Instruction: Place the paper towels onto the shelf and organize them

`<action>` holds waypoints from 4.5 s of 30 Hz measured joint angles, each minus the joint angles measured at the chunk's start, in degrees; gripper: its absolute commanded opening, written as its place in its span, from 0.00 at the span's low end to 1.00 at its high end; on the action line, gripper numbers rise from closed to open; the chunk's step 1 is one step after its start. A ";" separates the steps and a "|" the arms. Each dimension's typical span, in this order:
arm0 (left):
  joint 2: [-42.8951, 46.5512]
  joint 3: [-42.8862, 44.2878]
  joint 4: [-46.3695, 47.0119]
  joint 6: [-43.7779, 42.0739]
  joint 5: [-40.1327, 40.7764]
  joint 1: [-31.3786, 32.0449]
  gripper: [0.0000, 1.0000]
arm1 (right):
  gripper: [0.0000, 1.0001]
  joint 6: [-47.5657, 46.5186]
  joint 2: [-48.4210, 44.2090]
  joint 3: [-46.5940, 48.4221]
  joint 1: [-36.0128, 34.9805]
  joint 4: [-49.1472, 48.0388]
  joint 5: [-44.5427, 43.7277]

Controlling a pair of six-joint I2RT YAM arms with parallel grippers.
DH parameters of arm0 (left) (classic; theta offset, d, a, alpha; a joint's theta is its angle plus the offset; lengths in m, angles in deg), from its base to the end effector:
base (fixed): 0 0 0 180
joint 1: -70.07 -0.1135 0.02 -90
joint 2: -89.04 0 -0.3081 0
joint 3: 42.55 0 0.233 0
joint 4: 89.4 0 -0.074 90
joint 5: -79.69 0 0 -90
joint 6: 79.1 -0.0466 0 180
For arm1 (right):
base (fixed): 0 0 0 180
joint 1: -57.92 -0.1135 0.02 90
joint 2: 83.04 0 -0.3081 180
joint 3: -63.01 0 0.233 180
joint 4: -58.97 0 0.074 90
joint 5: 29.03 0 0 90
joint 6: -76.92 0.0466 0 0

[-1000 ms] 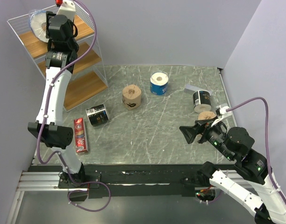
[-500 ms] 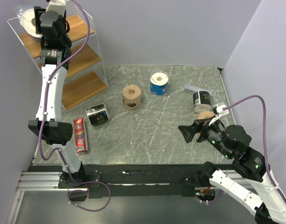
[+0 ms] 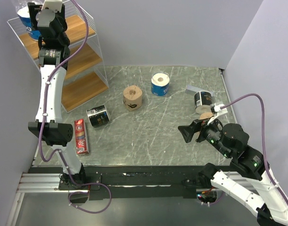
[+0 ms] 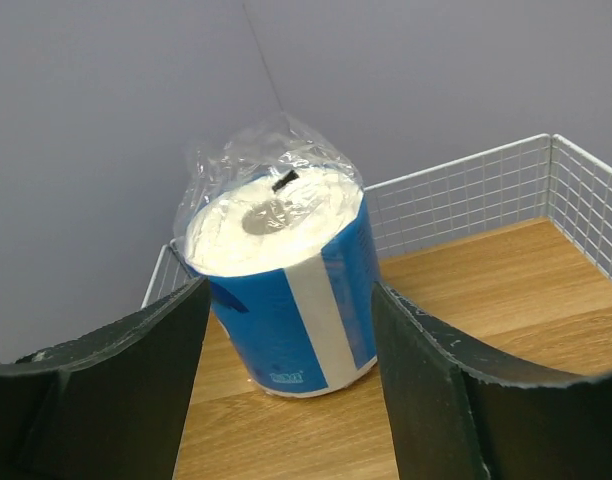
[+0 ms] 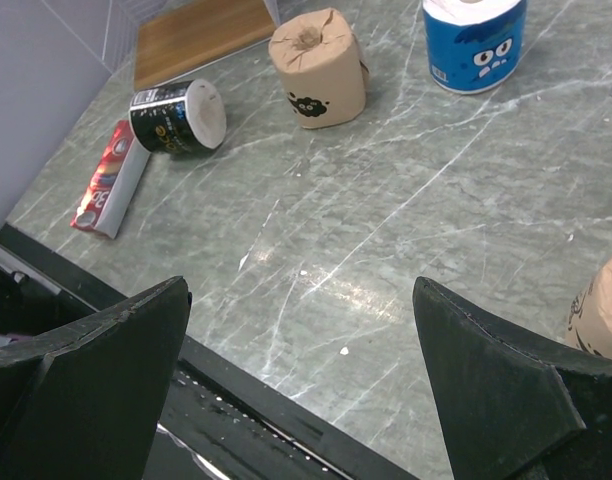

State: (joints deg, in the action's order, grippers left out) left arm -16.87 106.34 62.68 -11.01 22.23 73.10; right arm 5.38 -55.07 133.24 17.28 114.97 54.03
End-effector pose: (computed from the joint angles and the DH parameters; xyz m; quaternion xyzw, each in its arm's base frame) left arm 0.3851 0.0047 0.5981 -0.0910 0.6182 0.2931 0.7236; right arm 0.0319 0.0199 0.3861 -0.1144 0.7777 0.2625 0.5596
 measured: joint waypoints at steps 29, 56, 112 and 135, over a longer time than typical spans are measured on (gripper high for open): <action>43.80 -62.88 -3.32 26.36 -30.23 27.52 0.96 | 0.86 6.08 38.71 11.50 15.93 -21.40 -8.74; 48.26 -78.34 6.23 32.72 -27.78 31.04 0.96 | 0.79 12.17 94.97 53.44 24.17 -15.98 -3.74; 45.64 -77.72 5.84 31.17 -23.89 33.48 0.96 | 0.69 10.82 58.07 1.20 -4.98 -24.76 3.17; 27.96 -66.16 -9.66 28.98 -23.17 57.44 0.93 | 0.95 7.21 2.38 -15.26 -4.96 -10.78 -6.71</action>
State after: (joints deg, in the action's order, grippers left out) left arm 11.09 40.18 53.02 17.97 -0.94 130.54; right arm 12.59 -52.69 117.99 12.32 104.19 47.32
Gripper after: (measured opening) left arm 0.975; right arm 0.951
